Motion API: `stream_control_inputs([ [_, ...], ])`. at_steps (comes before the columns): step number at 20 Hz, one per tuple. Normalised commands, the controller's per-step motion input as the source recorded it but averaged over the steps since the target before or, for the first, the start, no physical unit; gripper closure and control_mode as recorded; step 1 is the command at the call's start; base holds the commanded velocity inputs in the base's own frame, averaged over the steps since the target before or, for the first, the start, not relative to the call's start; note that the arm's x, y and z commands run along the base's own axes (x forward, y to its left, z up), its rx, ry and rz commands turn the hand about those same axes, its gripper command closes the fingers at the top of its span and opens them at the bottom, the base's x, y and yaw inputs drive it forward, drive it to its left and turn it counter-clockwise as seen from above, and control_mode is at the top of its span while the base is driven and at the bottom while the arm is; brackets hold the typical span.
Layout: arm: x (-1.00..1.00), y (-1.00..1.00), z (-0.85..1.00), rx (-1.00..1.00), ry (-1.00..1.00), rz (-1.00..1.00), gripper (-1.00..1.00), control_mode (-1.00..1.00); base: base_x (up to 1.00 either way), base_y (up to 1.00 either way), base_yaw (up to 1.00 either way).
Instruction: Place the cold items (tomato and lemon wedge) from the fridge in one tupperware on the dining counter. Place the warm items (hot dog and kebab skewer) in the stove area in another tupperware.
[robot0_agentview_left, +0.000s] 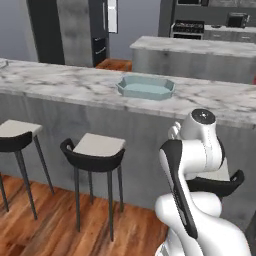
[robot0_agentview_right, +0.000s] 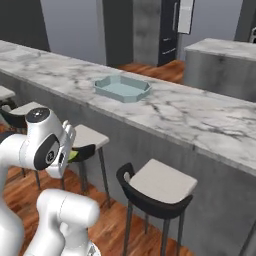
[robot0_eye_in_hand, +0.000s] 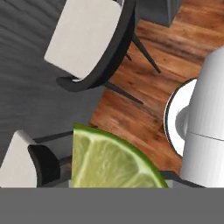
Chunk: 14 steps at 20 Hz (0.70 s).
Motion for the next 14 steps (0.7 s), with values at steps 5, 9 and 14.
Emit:
stream_control_inputs([
  [5, 0.0, 0.0, 0.0, 0.0, 0.0, 0.0, 1.0, 1.0, 0.16, 1.0, -0.31],
  [9, 0.0, 0.0, 0.0, 0.0, 0.0, 0.0, 1.0, 1.0, 0.05, 1.0, -0.29],
  [14, 0.0, 0.0, 0.0, 0.0, 0.0, 0.0, 1.0, 1.0, 0.0, 1.0, -0.27],
])
